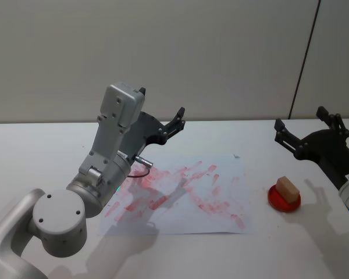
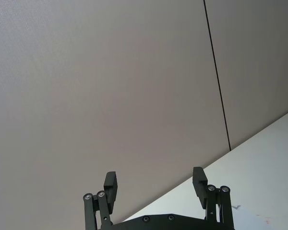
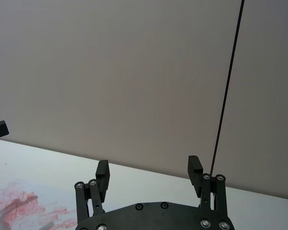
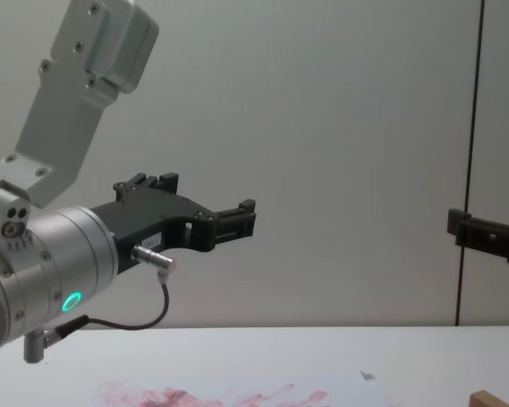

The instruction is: Use the one hand to pick up the stamp and affix it onto the A4 paper.

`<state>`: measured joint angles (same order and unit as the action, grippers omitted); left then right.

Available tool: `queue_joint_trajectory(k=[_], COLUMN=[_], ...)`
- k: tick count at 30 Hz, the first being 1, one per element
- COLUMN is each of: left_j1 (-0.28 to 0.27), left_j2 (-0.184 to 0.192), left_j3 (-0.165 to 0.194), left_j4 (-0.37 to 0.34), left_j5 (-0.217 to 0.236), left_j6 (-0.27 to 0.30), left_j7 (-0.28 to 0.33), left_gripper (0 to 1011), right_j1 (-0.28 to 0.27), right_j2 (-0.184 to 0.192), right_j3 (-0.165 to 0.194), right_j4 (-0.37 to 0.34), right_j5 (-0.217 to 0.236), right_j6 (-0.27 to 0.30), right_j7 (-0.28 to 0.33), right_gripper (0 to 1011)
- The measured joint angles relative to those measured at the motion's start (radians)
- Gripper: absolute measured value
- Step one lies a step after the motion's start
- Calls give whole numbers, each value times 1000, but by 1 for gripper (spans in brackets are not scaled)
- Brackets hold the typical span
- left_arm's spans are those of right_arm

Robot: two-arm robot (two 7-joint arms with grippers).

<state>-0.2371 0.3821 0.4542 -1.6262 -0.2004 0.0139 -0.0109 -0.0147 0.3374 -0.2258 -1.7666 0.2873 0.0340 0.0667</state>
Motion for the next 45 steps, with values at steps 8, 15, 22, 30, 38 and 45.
queue_joint_trajectory(k=[8, 15, 22, 30, 38, 45], left_j1=[0, 0, 0, 0, 0, 0], left_j2=[0, 0, 0, 0, 0, 0], left_j3=[0, 0, 0, 0, 0, 0], left_j4=[0, 0, 0, 0, 0, 0], left_j5=[0, 0, 0, 0, 0, 0], left_j6=[0, 0, 0, 0, 0, 0], left_j7=[0, 0, 0, 0, 0, 0], left_gripper=[1001, 1001, 1001, 1001, 1001, 1001], right_j1=[0, 0, 0, -10, -53, -100], right_j2=[0, 0, 0, 19, 70, 118], right_j3=[0, 0, 0, 14, 46, 70], right_j4=[0, 0, 0, -2, -23, -37], right_j5=[0, 0, 0, 24, 83, 131], right_j6=[0, 0, 0, 0, 21, 64], right_j7=[0, 0, 0, 15, 41, 67], right_gripper=[1001, 1001, 1001, 1001, 1001, 1001])
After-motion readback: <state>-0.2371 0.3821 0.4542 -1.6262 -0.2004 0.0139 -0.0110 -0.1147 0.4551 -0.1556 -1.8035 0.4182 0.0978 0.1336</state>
